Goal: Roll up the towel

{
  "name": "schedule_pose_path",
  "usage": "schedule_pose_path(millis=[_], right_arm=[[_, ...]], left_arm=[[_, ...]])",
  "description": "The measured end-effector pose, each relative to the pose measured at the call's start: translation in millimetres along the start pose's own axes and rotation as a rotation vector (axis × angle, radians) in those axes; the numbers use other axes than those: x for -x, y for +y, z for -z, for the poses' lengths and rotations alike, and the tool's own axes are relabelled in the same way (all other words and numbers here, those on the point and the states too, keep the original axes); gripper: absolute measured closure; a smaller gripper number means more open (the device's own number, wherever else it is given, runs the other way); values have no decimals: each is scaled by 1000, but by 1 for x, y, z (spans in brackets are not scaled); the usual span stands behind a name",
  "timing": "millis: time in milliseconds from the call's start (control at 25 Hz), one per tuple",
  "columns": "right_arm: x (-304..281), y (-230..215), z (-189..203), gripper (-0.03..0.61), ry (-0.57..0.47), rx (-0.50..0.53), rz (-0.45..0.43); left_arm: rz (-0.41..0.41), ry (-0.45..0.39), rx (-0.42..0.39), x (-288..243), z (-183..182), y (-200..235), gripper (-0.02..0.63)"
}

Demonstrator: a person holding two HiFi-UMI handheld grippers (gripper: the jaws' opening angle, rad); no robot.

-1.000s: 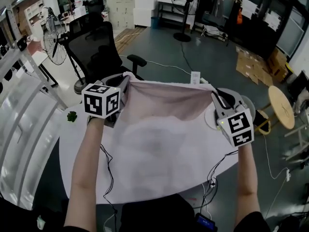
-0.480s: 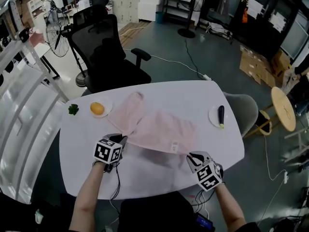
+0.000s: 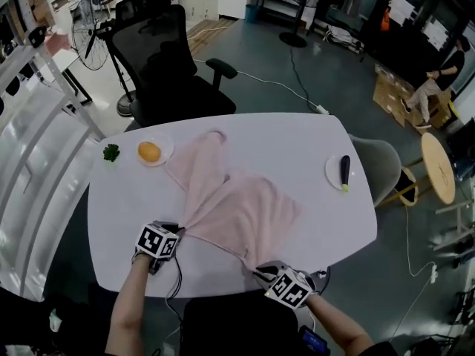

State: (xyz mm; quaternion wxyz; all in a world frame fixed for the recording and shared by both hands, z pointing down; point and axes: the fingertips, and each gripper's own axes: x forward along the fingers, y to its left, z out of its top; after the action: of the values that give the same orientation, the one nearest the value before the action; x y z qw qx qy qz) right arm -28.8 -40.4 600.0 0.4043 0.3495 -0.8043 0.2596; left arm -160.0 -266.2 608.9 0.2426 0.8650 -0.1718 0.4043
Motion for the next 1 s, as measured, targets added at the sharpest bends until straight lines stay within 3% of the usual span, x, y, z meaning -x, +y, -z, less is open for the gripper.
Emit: schedule_pose_path(millis=[40, 160, 200, 440, 600, 800, 1000], right_arm=[[0, -2, -1, 507, -8, -27, -9], [10, -24, -15, 377, -54, -91, -15], [16, -34, -23, 356, -74, -100, -9], [49, -119, -74, 325, -163, -58, 103], [50, -190, -71, 325, -123, -65, 190], [30, -267, -31, 327, 14, -123, 241], [18, -289, 7, 365, 141, -186, 208]], left_arm=[[11, -2, 15, 1, 1, 0, 551], [23, -28, 60, 7, -9, 3, 329], [7, -48, 69, 11, -15, 8, 302], [-110, -238, 198, 41, -61, 47, 304], [-110, -250, 207, 37, -68, 32, 310], [5, -192, 136, 7, -61, -42, 318], [198, -53, -26, -34, -36, -149, 318]])
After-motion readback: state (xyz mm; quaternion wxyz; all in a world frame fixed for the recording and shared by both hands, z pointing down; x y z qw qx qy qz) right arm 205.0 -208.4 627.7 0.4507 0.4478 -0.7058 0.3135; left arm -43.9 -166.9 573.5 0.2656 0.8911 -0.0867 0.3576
